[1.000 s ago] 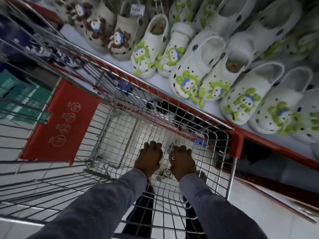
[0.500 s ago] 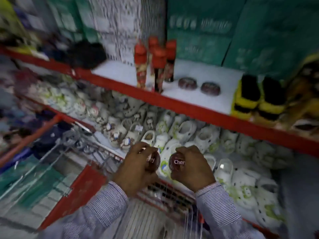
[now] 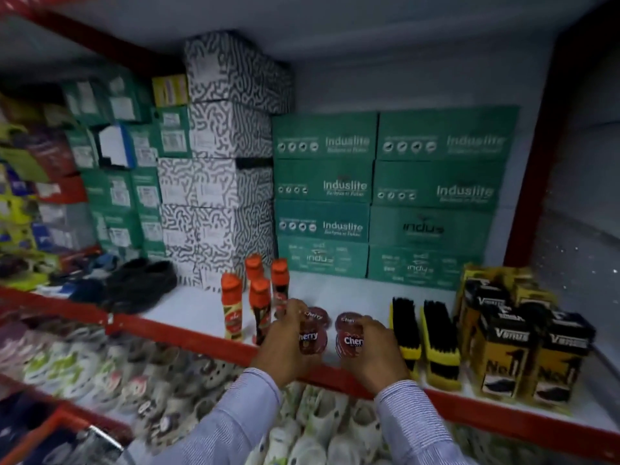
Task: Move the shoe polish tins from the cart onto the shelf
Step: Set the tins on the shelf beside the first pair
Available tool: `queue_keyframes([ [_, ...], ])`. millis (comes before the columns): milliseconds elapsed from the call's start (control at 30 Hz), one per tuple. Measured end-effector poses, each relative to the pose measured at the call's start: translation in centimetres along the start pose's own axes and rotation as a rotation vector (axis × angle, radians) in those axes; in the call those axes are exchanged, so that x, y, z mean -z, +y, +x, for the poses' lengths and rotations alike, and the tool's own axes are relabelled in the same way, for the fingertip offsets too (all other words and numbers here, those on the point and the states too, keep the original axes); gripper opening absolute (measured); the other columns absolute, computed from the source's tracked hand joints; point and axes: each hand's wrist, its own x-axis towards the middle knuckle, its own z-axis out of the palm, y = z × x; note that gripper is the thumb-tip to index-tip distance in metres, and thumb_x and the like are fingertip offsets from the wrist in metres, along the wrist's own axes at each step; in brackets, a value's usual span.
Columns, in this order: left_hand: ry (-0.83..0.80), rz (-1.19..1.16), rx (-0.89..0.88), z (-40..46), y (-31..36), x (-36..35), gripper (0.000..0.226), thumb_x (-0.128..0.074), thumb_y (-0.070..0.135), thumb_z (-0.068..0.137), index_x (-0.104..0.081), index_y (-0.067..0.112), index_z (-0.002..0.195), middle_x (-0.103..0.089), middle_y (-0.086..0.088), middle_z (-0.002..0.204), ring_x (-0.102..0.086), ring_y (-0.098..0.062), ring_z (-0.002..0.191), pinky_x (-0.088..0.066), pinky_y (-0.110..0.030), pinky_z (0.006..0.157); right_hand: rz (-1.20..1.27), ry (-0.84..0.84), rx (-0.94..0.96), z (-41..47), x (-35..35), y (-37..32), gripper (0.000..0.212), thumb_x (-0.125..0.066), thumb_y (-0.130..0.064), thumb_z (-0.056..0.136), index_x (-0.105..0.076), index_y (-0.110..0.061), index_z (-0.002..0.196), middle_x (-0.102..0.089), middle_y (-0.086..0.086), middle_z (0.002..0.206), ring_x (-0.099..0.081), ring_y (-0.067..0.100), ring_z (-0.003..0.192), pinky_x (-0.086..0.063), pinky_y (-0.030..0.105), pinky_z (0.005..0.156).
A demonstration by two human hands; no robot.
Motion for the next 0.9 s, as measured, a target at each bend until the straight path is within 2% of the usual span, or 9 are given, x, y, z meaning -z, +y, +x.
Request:
queue_keyframes([
  [100,-0.036,0.038,0.039,2.3,-0.4,-0.7,0.058,-0.078,0.011,0.07,-0.039,0.011,0.113,-0.055,0.013,0.084,-0.052,0.002,0.067,-0.038,-0.001,0.054,-0.047,-0.04,-0.043,2.1,-1.1,0.4,0.046,-0.073,-0.021,0.061,-0.061,-0.026,0.106,-0.069,0.006,0.111,-0.062,0.032,0.106,-0.054,0.036,0.091],
  [200,-0.079,0.077,0.066,3.8,-1.4,-1.5,0.06,-0.078,0.014,0.072,-0.036,0.009,0.115,-0.058,0.001,0.094,-0.059,-0.014,0.077,-0.035,-0.016,0.058,-0.044,-0.067,-0.066,3.3,-2.2,0.9,0.032,-0.063,-0.025,0.069,-0.057,-0.024,0.101,-0.067,0.008,0.107,-0.062,0.033,0.107,-0.056,0.038,0.086],
  [300,-0.105,0.096,0.063,4.7,-2.2,-1.8,0.063,-0.079,0.022,0.072,-0.035,0.01,0.115,-0.056,0.002,0.095,-0.064,-0.021,0.088,-0.033,-0.018,0.061,-0.033,-0.105,-0.095,3.8,-3.0,1.2,0.039,-0.064,-0.025,0.073,-0.052,-0.026,0.111,-0.063,0.011,0.117,-0.059,0.033,0.112,-0.054,0.038,0.09],
  [467,-0.194,0.111,0.032,5.3,-3.4,-1.9,0.062,-0.077,0.022,0.075,-0.034,0.009,0.118,-0.05,0.003,0.1,-0.06,-0.019,0.096,-0.041,-0.023,0.072,-0.026,-0.112,-0.072,4.0,-3.2,1.9,0.052,-0.067,-0.025,0.073,-0.051,-0.024,0.122,-0.062,0.009,0.122,-0.06,0.032,0.114,-0.051,0.033,0.094],
  [533,-0.232,0.126,0.02,5.5,-4.0,-1.8,0.064,-0.078,0.021,0.074,-0.035,0.012,0.12,-0.052,0.004,0.103,-0.057,-0.015,0.096,-0.038,-0.021,0.072,-0.034,-0.134,-0.078,4.1,-3.1,2.2,0.058,-0.071,-0.027,0.069,-0.053,-0.024,0.124,-0.063,0.005,0.124,-0.06,0.027,0.115,-0.049,0.029,0.096],
  [633,-0.24,0.124,0.001,6.4,-4.8,-1.6,0.061,-0.081,0.021,0.07,-0.046,0.017,0.12,-0.061,0.005,0.108,-0.057,-0.012,0.099,-0.04,-0.019,0.078,-0.039,-0.097,-0.06,5.0,-2.5,2.3,0.054,-0.07,-0.031,0.066,-0.061,-0.023,0.119,-0.065,0.005,0.118,-0.061,0.025,0.113,-0.049,0.027,0.095],
  [733,-0.17,0.152,-0.012,8.0,-5.1,-1.9,0.053,-0.075,0.031,0.075,-0.055,0.018,0.122,-0.067,-0.006,0.118,-0.062,-0.025,0.111,-0.049,-0.032,0.096,-0.051,-0.066,-0.05,6.9,-2.1,1.6,0.038,-0.064,-0.017,0.083,-0.063,-0.014,0.121,-0.065,0.013,0.123,-0.058,0.03,0.118,-0.046,0.033,0.099],
  [800,-0.155,0.166,-0.014,9.0,-4.9,-2.4,0.047,-0.07,0.033,0.081,-0.058,0.016,0.122,-0.067,-0.01,0.121,-0.062,-0.028,0.113,-0.049,-0.034,0.097,-0.052,-0.062,-0.066,8.1,-2.5,1.2,0.036,-0.06,-0.015,0.087,-0.065,-0.013,0.122,-0.065,0.012,0.127,-0.056,0.029,0.122,-0.044,0.033,0.101],
  [900,-0.15,0.141,-0.009,9.9,-4.9,-3.3,0.03,-0.067,0.022,0.085,-0.069,0.015,0.114,-0.071,-0.007,0.119,-0.063,-0.025,0.113,-0.045,-0.025,0.096,-0.077,-0.117,-0.087,9.2,-3.3,1.4,0.024,-0.062,-0.012,0.08,-0.076,-0.015,0.098,-0.073,0.011,0.113,-0.064,0.029,0.108,-0.052,0.034,0.091],
])
